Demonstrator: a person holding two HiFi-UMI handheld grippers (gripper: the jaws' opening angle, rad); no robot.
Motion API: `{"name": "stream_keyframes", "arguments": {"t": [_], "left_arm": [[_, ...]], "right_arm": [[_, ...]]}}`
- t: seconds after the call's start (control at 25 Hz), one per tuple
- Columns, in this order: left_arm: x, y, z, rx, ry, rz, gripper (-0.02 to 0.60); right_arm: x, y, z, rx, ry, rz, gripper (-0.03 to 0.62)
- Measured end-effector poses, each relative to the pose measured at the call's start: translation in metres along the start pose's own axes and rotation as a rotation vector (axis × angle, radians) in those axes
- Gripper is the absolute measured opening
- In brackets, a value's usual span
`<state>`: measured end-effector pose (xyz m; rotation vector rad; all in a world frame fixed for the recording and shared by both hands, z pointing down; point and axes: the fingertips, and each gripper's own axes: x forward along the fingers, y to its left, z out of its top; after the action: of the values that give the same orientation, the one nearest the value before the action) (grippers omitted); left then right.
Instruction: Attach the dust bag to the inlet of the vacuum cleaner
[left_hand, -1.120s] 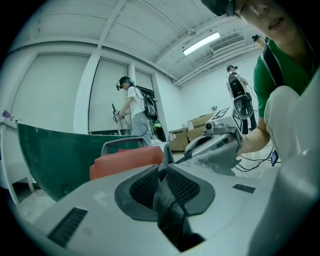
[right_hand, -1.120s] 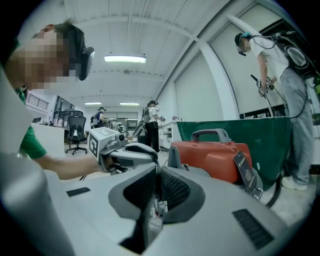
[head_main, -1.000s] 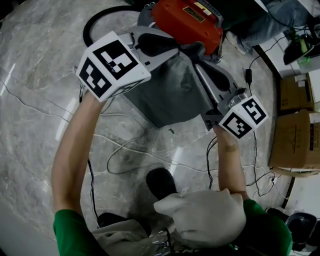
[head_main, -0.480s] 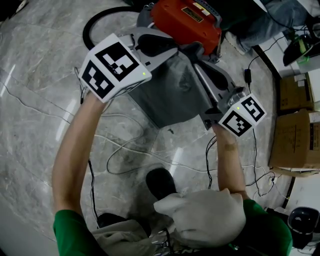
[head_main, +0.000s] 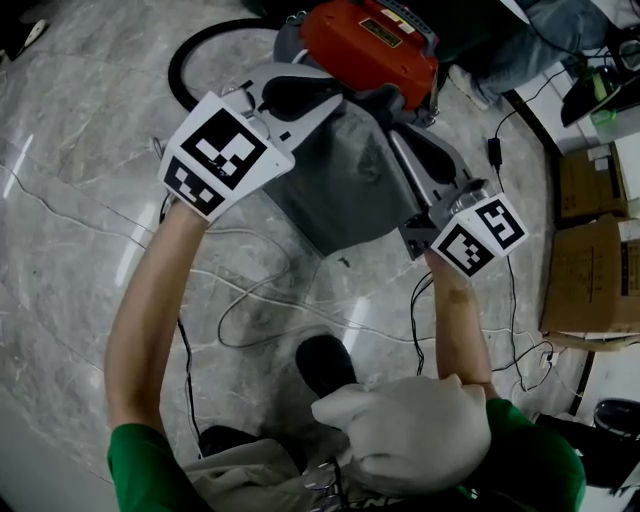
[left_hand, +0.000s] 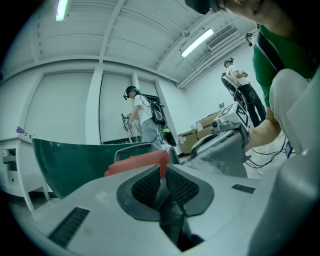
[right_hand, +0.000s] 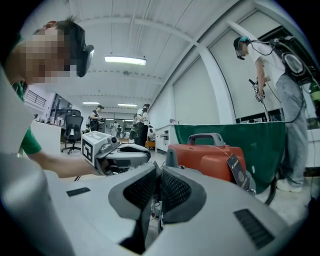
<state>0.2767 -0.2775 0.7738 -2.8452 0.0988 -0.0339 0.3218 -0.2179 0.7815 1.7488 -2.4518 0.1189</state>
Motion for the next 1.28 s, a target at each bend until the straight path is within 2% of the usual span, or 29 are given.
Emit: {"name": "stream_keyframes", "arguments": {"t": [0.12,0.48,0.92,1.28], "left_arm": [[-0.009,0.003,-0.001,-0.009,0.0,0.023,0.038],[-0.029,0.001,0.001,-0.025,0.022,0.026,0.032],[-0.058,-0.003,0.012,-0.023,0.041,0.068,0.026],[-0.088,-0.017,0.011,-0.09,0.044,0.064,0.005]], "right_arm": [[-0.005,-0.002,0.004,-0.009,-0.007,-0.025,0.034],[-0.018,0.007,0.02,-0.034,-0.026,-0.065,0.034],[-0.027,0.043,0.045,-0.077,-0.052,-0.035,0.034],[-0.016,0.078,0.036,-0.154,-0.017,-0.01,0.011]]}}
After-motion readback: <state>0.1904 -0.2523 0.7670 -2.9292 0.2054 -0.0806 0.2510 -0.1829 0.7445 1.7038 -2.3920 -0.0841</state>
